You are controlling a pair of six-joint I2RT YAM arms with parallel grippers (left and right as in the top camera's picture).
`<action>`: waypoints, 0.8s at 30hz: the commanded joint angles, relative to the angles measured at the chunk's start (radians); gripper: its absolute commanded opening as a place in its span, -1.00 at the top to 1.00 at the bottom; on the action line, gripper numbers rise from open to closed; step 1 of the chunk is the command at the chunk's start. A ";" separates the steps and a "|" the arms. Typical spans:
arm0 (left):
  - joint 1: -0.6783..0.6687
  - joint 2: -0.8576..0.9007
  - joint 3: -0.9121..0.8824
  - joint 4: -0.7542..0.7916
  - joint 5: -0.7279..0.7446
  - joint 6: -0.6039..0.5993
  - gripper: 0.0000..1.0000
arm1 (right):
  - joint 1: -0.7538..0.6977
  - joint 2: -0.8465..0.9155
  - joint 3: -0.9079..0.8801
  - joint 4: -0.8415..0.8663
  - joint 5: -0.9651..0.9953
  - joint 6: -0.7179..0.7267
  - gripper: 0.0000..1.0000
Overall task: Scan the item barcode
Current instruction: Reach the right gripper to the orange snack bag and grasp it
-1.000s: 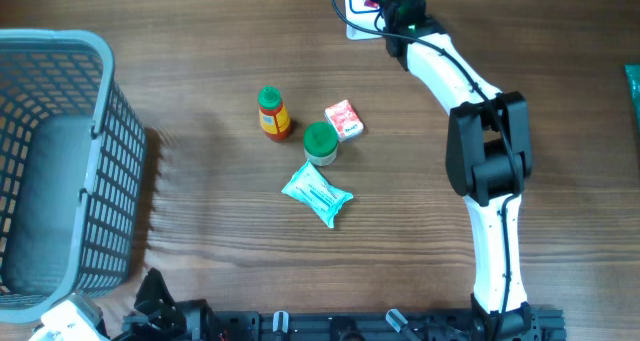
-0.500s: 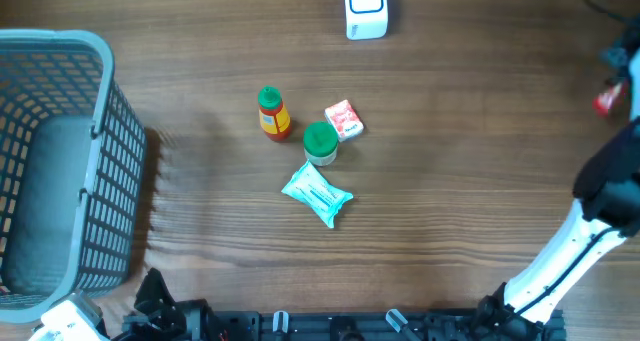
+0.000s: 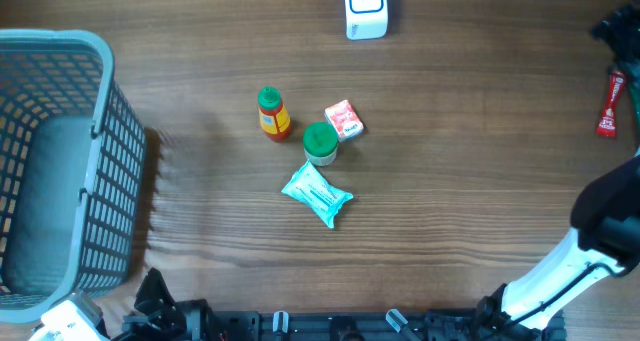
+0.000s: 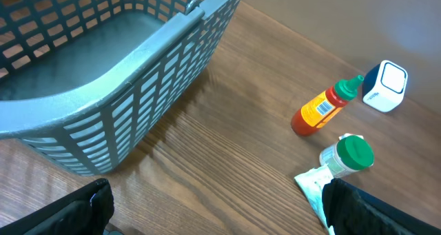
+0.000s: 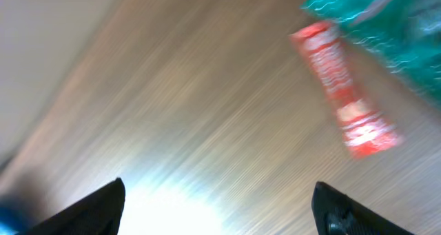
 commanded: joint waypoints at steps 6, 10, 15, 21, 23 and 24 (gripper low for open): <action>0.007 -0.007 0.003 0.003 0.005 0.019 -1.00 | 0.466 -0.005 -0.093 -0.156 -0.226 0.164 -1.00; 0.007 -0.007 0.003 0.003 0.005 0.019 -1.00 | 0.684 -0.003 -0.300 -0.003 -0.155 0.341 -0.89; 0.007 -0.007 0.003 0.003 0.005 0.019 -1.00 | 0.810 -0.003 -0.513 0.205 -0.154 0.525 -0.63; 0.007 -0.007 0.003 0.003 0.005 0.019 -1.00 | 0.842 -0.002 -0.670 0.420 -0.046 0.736 -0.31; 0.007 -0.007 0.003 0.003 0.005 0.019 -1.00 | 0.846 -0.002 -0.679 0.439 -0.050 0.744 -0.23; 0.007 -0.007 0.003 0.003 0.005 0.019 -1.00 | 0.849 -0.002 -0.681 0.444 -0.055 0.745 -0.21</action>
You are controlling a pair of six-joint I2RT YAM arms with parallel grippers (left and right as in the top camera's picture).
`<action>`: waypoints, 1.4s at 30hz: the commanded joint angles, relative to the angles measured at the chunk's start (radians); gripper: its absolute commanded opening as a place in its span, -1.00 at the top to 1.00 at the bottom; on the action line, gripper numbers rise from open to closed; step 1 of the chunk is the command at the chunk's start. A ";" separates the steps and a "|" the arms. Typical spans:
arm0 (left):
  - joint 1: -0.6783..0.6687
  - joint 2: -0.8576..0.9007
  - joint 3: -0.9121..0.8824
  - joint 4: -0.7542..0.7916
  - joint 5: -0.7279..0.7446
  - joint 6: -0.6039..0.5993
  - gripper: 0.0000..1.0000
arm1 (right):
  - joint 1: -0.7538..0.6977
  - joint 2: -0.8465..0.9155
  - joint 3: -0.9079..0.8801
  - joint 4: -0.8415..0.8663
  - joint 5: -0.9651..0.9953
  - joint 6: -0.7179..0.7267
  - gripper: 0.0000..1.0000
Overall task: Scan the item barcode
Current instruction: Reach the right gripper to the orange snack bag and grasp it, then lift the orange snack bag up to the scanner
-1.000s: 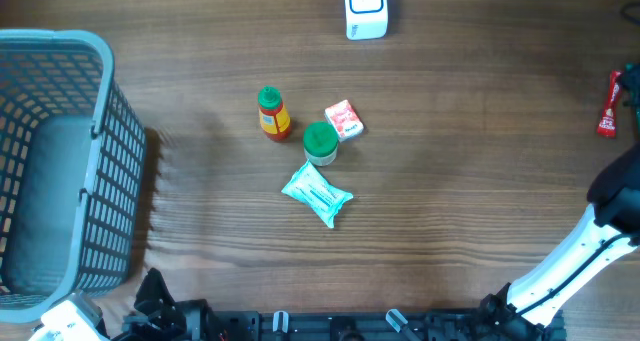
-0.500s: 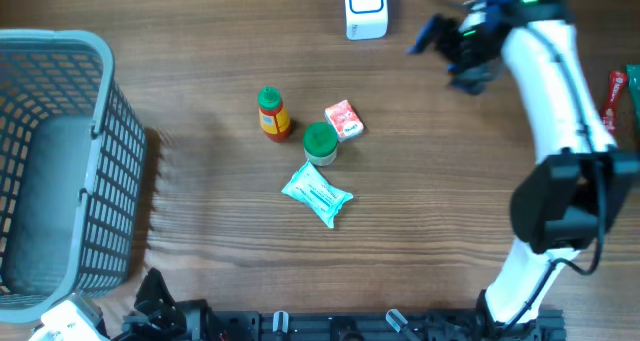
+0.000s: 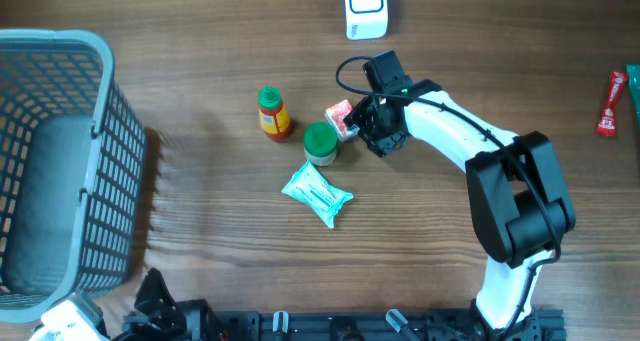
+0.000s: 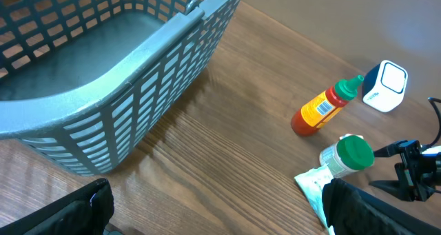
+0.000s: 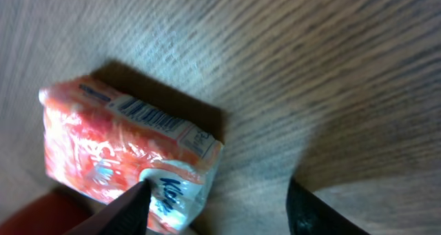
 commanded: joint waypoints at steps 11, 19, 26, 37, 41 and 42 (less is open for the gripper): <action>0.007 -0.007 0.003 0.003 0.005 0.019 -1.00 | 0.027 0.010 -0.014 0.106 0.034 0.058 0.10; 0.007 -0.007 0.003 0.003 0.005 0.019 -1.00 | 0.049 0.093 -0.013 0.094 0.034 -0.065 0.91; 0.007 -0.007 0.003 0.003 0.005 0.019 -1.00 | -0.167 -0.100 -0.013 0.021 -0.227 -0.595 0.92; 0.007 -0.007 0.003 0.003 0.005 0.019 -1.00 | -0.274 -0.292 -0.013 -0.261 -0.661 -1.321 0.91; 0.007 -0.007 0.003 0.003 0.005 0.019 -1.00 | -0.274 -0.375 -0.013 -0.415 -0.958 -1.882 0.91; 0.007 -0.007 0.003 0.003 0.005 0.019 -1.00 | -0.274 -0.413 -0.013 -0.548 -0.993 -2.151 0.91</action>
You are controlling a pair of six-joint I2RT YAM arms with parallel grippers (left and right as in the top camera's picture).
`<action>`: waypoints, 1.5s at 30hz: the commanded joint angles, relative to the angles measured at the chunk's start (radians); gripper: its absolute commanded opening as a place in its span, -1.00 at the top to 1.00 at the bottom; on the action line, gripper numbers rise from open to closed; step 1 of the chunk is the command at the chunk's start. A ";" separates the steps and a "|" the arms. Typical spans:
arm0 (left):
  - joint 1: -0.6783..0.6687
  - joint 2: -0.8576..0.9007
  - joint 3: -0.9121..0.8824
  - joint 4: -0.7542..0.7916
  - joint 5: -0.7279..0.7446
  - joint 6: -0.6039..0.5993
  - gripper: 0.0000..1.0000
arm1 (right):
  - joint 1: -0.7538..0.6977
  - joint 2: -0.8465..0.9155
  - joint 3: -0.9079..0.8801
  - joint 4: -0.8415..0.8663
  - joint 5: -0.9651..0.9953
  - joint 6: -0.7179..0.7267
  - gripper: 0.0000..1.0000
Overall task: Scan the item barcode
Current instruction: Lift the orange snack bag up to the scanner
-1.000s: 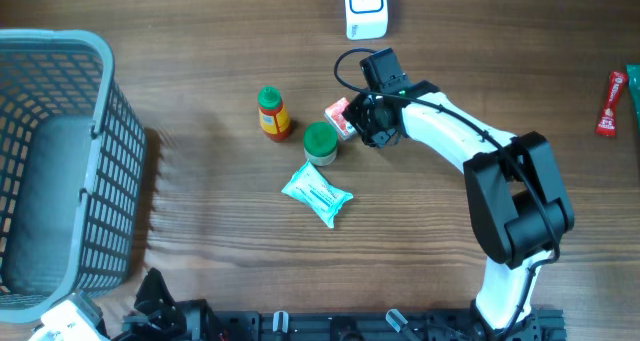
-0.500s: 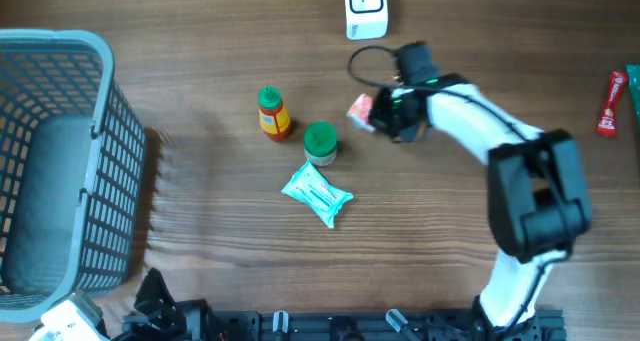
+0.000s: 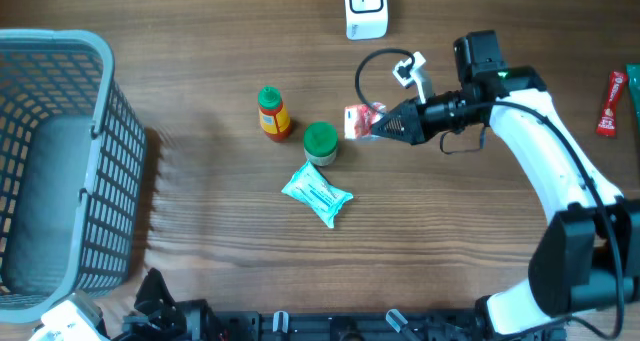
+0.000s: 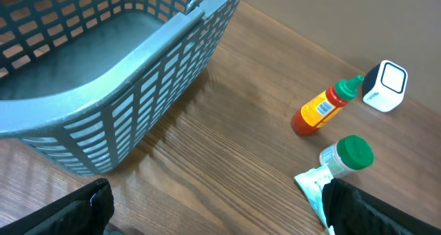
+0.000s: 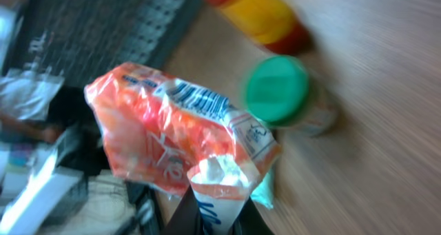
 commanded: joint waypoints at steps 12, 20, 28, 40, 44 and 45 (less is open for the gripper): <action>0.007 -0.007 0.003 0.003 0.005 0.019 -1.00 | -0.002 -0.210 0.003 -0.650 -0.296 -1.513 0.91; 0.007 -0.007 0.003 0.003 0.005 0.019 -1.00 | -0.002 -0.204 0.003 0.160 -0.103 -0.014 0.91; 0.007 -0.007 0.003 0.003 0.005 0.019 -1.00 | -0.002 -0.195 0.003 0.413 0.204 1.222 0.91; 0.007 -0.007 0.003 0.003 0.005 0.019 -1.00 | 0.000 0.196 0.003 0.797 0.064 1.894 0.91; 0.007 -0.007 0.003 0.003 0.005 0.019 -1.00 | 0.000 0.341 0.008 1.296 0.085 2.273 0.91; 0.007 -0.007 0.003 0.003 0.005 0.019 -1.00 | 0.000 0.385 0.020 1.376 0.113 2.377 0.91</action>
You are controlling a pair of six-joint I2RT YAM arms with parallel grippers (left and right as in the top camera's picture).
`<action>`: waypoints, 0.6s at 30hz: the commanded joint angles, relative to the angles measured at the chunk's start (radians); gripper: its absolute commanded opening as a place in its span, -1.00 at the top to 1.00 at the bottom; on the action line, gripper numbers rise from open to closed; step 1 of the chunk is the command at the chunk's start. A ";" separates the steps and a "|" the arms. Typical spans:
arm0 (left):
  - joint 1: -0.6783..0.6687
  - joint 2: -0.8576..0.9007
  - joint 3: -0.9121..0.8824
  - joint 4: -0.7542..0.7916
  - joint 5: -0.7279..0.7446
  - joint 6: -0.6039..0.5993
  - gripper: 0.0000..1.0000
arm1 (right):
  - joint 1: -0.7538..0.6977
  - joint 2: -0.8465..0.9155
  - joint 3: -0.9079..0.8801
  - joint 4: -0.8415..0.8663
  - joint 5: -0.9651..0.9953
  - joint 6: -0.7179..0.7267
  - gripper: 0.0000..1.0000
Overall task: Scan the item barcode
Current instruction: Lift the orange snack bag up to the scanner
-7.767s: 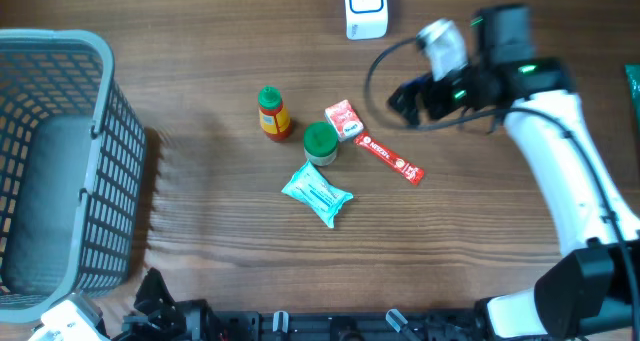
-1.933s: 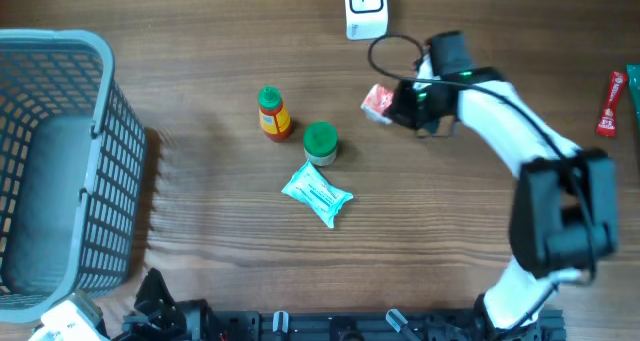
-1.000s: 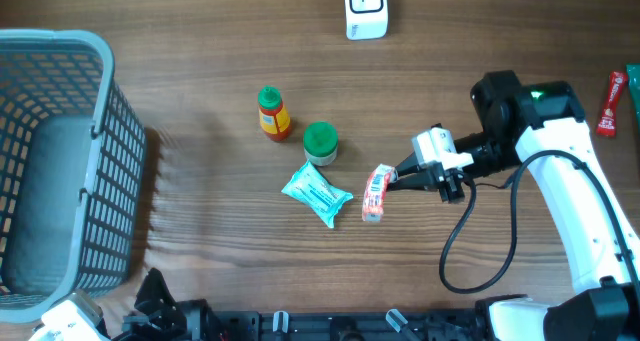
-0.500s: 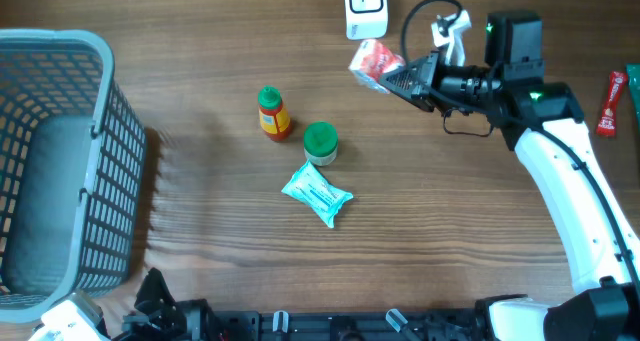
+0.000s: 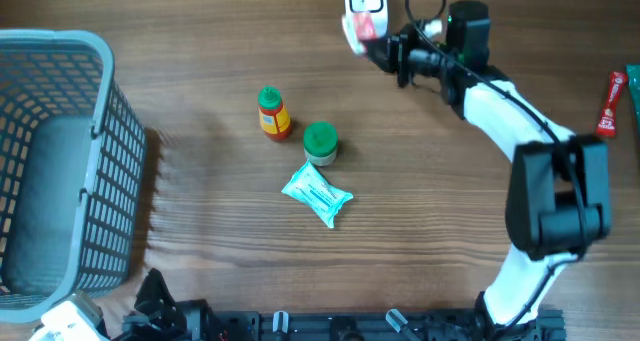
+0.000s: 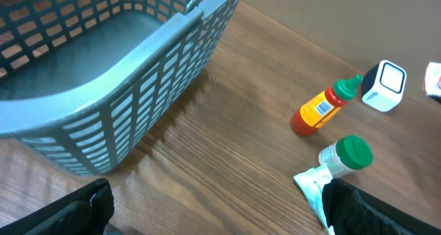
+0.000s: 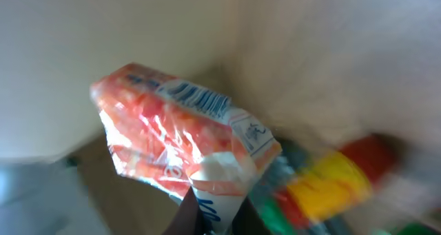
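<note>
The item is an orange-red and white packet (image 5: 361, 27) with a barcode strip, and my right gripper (image 5: 384, 47) is shut on it. The packet is held right in front of the white scanner at the table's far edge. In the right wrist view the packet (image 7: 172, 138) fills the blurred frame, pinched at its lower end by the gripper (image 7: 217, 220). In the left wrist view the packet (image 6: 434, 78) peeks in at the right edge beside the scanner (image 6: 384, 85). My left gripper (image 6: 220, 218) hangs open at the near left, holding nothing.
A blue-grey basket (image 5: 60, 51) stands at the left. Mid-table are a red and yellow bottle (image 5: 272, 113), a green-lidded jar (image 5: 320, 141) and a teal wipes pack (image 5: 317, 193). A red tube (image 5: 611, 103) lies at the right edge.
My right gripper, still shut on the packet, has moved from beside the green-lidded jar to the far edge, right by the scanner. The left arm has not moved.
The packet first lay beside the green-lidded jar while my right arm was off at the right edge. Then the right gripper was down at the packet. Later it held the packet clear of the table by the jar, and now at the scanner.
</note>
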 commanded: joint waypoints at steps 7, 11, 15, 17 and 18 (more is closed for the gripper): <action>0.007 -0.006 0.002 0.003 0.001 0.019 -1.00 | 0.000 0.320 0.303 0.136 0.157 0.341 0.91; 0.007 -0.006 0.002 0.003 0.001 0.019 -1.00 | 0.001 0.433 0.469 0.079 0.153 0.352 0.91; 0.007 -0.006 0.002 0.003 0.001 0.019 -1.00 | 0.003 0.435 0.493 0.050 0.156 0.082 0.91; 0.007 -0.006 0.002 0.003 0.001 0.019 -1.00 | -0.008 0.415 0.530 -0.078 0.157 -0.043 0.91; 0.007 -0.006 0.002 0.003 0.001 0.019 -1.00 | -0.020 0.399 0.533 -0.105 0.155 -0.081 0.90</action>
